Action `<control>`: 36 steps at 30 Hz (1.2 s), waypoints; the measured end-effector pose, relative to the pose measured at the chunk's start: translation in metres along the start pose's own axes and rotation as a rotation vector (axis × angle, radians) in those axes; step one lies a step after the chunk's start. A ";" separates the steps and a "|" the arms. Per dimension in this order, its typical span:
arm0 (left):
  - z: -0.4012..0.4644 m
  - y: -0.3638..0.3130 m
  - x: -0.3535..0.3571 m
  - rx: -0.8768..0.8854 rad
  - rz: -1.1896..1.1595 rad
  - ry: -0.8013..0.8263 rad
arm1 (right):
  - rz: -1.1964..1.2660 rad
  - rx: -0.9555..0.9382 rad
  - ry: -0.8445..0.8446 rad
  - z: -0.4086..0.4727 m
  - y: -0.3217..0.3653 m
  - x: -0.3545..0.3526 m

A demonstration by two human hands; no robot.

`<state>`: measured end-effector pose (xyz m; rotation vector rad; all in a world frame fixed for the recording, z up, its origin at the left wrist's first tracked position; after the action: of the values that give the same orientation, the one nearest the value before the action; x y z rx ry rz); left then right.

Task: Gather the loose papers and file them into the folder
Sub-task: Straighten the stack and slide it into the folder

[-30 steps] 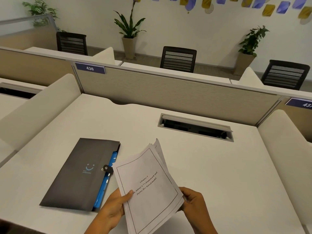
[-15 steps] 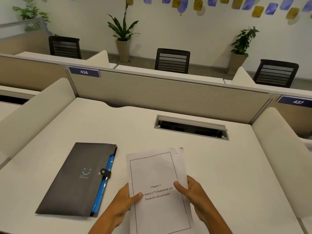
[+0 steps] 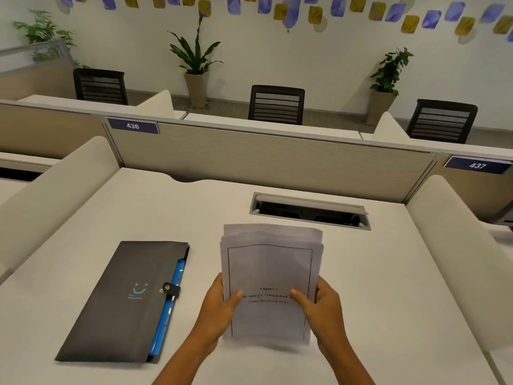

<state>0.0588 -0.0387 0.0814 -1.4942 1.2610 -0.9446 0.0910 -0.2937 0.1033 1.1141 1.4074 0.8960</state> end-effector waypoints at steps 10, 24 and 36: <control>-0.017 0.013 0.015 0.028 0.036 -0.057 | 0.052 0.026 -0.106 -0.031 -0.033 0.011; -0.023 0.014 0.007 0.071 -0.040 -0.060 | 0.023 -0.036 -0.126 -0.032 -0.041 0.010; -0.021 0.020 0.004 0.059 0.050 -0.061 | 0.006 0.063 -0.115 -0.033 -0.046 0.013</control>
<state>0.0340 -0.0465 0.0678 -1.4284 1.2107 -0.8894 0.0515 -0.2923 0.0609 1.1987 1.3457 0.7836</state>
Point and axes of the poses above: each hand's wrist, its own z-axis towards the middle knuckle, its own x-axis out of the palm, y = z × x, the point moved 6 cm from there along z, towards the middle knuckle, and after that the axes turned 6 degrees about -z, right-handed, at the moved point
